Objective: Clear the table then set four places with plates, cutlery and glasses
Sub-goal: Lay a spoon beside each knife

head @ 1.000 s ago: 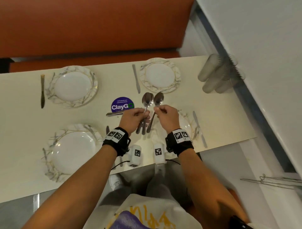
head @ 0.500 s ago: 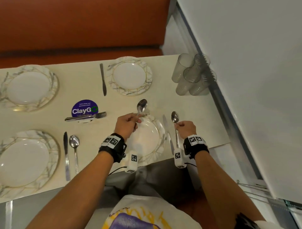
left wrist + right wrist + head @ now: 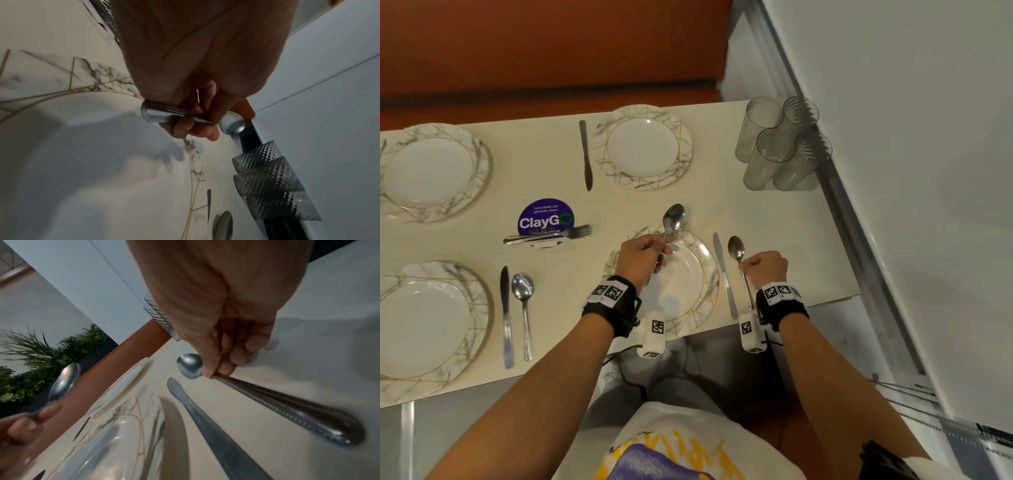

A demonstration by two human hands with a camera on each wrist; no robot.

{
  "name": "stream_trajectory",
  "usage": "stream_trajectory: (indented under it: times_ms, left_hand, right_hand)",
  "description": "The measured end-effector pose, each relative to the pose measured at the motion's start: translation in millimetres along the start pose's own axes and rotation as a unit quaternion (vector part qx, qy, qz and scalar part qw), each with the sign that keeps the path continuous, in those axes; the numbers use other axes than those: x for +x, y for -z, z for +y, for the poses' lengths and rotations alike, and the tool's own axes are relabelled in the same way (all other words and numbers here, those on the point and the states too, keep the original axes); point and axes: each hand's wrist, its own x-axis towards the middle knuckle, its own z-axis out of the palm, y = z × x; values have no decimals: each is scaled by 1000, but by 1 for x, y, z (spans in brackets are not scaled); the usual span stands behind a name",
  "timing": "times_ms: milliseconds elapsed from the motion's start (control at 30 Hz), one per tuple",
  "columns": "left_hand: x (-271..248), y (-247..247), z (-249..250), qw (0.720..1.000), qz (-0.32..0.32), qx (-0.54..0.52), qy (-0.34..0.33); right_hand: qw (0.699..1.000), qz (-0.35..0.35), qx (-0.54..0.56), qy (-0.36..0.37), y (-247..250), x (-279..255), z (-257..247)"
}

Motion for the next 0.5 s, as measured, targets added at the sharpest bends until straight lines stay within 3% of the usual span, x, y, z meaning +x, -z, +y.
stream_trajectory:
  times_ms: [500]
  left_hand:
    - [-6,7,-1,1000,-1,4,-10]
  right_hand:
    - [1000,5,-17,10,-5,-4,0]
